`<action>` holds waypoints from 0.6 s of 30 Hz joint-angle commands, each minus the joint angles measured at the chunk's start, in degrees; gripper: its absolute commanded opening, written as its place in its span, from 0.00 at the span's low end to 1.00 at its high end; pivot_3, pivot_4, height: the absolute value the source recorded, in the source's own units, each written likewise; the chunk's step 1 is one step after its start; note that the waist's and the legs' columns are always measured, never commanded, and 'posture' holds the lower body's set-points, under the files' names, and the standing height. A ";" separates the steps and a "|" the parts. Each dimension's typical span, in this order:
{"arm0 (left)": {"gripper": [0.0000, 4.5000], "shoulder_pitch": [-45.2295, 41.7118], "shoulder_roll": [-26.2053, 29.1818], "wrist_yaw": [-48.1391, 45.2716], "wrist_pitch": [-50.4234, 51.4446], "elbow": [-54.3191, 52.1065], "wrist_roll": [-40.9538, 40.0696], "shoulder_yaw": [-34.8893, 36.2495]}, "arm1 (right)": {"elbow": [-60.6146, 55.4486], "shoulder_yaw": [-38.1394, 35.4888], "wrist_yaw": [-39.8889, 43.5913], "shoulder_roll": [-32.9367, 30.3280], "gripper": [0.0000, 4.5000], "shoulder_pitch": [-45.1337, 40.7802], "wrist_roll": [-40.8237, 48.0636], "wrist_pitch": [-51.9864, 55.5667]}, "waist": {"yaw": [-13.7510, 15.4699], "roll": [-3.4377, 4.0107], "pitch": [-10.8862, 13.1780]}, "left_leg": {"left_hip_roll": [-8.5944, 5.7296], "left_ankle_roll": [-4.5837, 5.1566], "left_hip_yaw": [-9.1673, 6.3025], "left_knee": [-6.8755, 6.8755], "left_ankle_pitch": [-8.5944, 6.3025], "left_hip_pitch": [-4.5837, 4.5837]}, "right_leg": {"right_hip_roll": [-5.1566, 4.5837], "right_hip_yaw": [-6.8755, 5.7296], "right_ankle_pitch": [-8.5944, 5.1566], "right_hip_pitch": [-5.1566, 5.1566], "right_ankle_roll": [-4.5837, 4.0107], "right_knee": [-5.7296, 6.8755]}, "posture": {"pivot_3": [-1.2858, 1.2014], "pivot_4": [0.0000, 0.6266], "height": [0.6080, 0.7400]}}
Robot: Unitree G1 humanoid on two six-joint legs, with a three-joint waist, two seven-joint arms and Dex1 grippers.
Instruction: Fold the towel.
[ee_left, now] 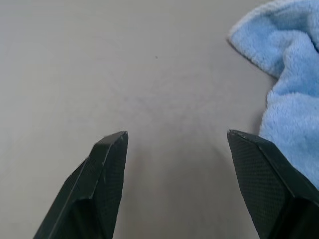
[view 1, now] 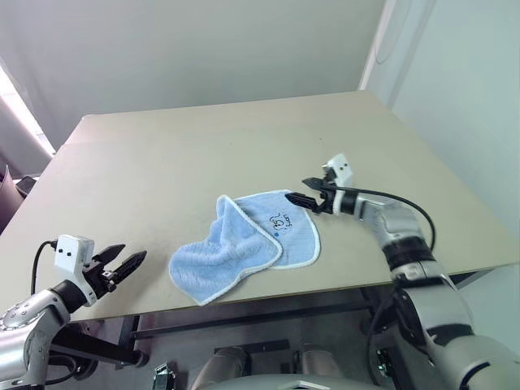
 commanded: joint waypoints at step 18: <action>0.75 3.19 -2.28 3.73 -0.90 -7.66 -0.67 1.13 | 27.45 0.76 -12.30 8.72 0.63 -12.34 -12.77 -11.87 | -0.48 -0.02 -0.03 | 0.31 -0.12 0.02 -0.01 0.06 0.15 | 0.41 0.15 0.20 0.04 -0.19 0.02 | 0.52 0.00 1.00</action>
